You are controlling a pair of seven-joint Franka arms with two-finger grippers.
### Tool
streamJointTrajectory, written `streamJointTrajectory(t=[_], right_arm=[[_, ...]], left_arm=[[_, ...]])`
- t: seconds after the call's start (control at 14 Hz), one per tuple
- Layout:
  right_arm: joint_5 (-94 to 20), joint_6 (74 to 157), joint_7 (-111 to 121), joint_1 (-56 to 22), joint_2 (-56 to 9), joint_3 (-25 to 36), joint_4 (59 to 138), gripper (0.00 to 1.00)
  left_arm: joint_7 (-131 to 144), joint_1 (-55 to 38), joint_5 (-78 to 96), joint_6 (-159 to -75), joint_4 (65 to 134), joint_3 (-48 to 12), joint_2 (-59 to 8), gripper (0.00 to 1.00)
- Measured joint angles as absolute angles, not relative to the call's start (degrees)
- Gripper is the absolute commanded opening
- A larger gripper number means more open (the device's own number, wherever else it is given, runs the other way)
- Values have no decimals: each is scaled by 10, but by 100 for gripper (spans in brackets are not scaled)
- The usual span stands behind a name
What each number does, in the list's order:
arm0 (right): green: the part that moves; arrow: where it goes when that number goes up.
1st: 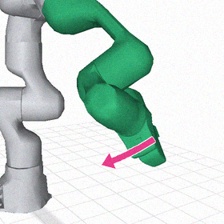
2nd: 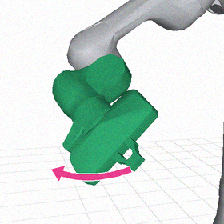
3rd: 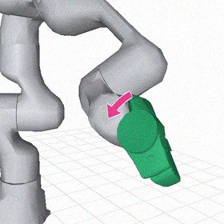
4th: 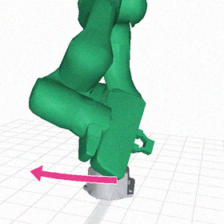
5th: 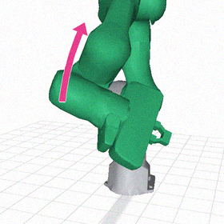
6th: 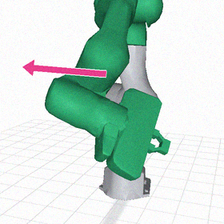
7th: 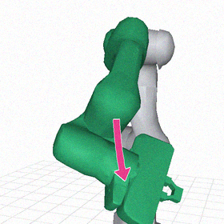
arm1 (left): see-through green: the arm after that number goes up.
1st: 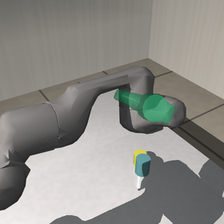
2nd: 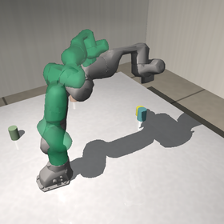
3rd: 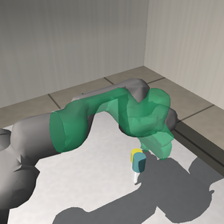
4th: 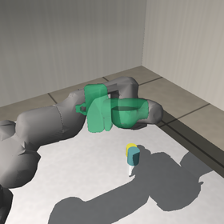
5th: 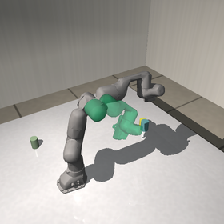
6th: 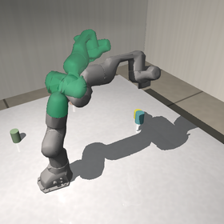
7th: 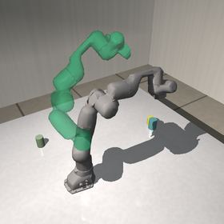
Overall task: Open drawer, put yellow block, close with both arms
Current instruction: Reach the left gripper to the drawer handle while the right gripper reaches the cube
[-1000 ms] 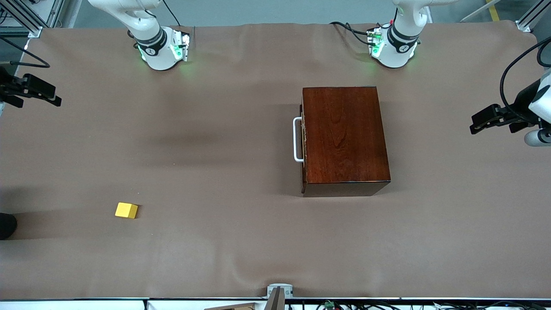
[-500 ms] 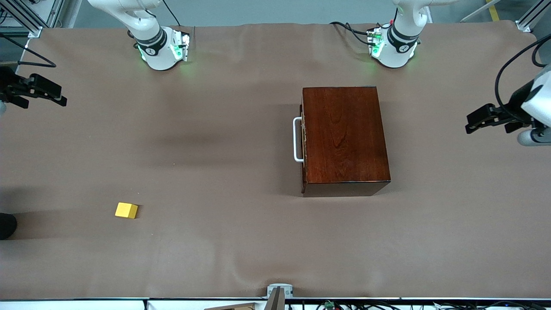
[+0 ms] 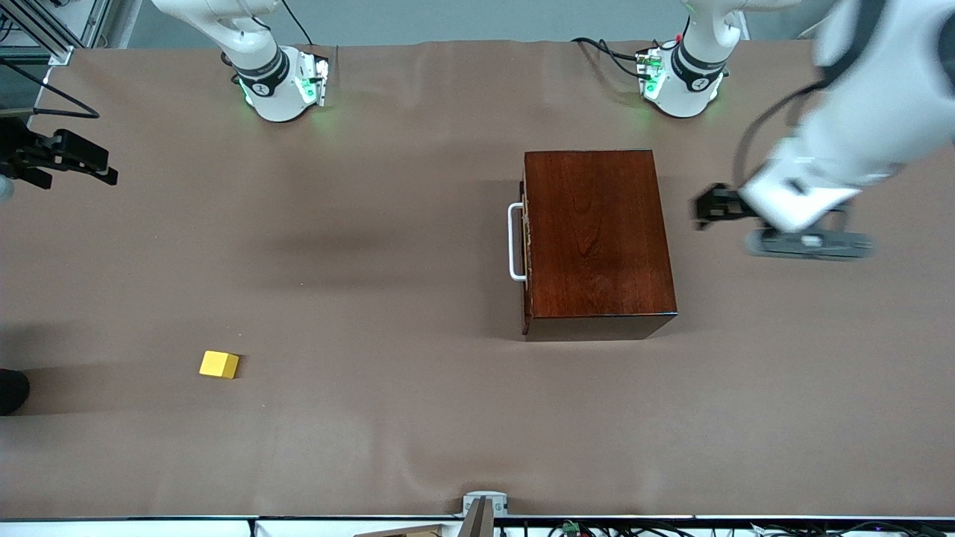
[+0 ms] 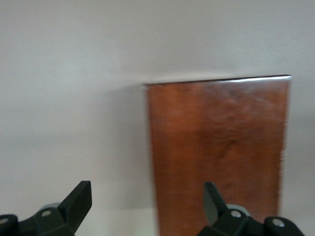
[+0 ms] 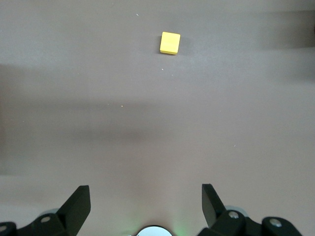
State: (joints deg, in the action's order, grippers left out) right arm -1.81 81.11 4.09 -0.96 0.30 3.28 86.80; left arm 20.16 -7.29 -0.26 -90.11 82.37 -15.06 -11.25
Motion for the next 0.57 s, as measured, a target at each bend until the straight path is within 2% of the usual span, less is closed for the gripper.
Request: streamJointTrajectory(t=[0.57], right_arm=[[-18,811,41,-16,-2,32,869,100]], left_arm=[[468,-303,-7,-979,788,-149,-222,100]])
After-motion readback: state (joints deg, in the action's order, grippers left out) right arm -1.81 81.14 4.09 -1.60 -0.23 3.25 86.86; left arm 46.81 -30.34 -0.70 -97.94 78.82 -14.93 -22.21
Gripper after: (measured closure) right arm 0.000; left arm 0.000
